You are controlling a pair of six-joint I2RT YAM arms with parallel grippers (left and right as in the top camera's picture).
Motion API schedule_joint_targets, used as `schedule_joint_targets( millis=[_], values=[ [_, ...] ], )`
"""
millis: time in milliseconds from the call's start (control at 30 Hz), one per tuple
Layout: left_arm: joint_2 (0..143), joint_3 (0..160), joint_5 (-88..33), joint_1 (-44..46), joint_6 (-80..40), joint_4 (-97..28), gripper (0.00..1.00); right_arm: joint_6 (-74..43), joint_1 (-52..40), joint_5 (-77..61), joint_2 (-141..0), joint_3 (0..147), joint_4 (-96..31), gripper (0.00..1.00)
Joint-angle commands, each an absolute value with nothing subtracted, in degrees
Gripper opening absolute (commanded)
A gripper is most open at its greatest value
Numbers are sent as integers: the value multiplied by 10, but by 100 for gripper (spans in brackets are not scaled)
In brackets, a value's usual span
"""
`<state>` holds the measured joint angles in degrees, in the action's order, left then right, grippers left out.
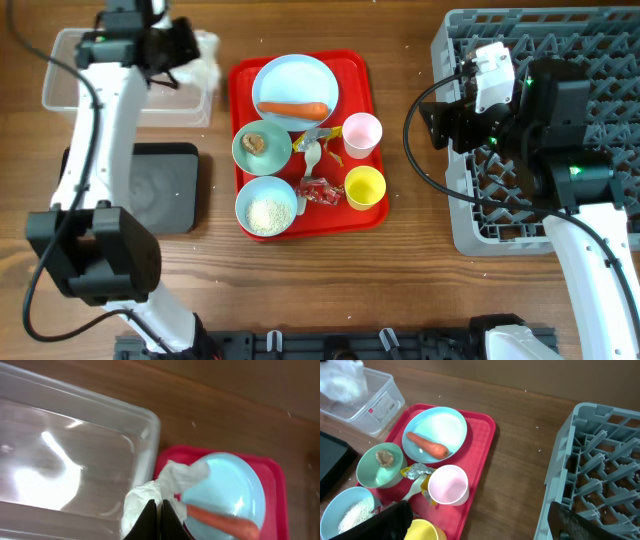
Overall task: Sort waste into correct bins and load items into the dishwasher rack
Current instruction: 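Grasp the yellow wrapper with the left gripper and drop it in the clear bin, then grasp another wrapper with the left gripper and drop it in the clear bin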
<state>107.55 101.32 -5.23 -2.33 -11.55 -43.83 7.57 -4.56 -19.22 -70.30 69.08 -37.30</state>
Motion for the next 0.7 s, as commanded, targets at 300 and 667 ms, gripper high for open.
schedule_joint_targets(
  millis=[300, 667],
  values=[
    [1102, 1019, 6, -61, -122, -408, 100, 58, -45, -189, -711, 700, -370, 88],
    [1153, 982, -74, 229, -17, -523, 93, 58, -45, -189, -711, 700, -378, 88]
  ],
)
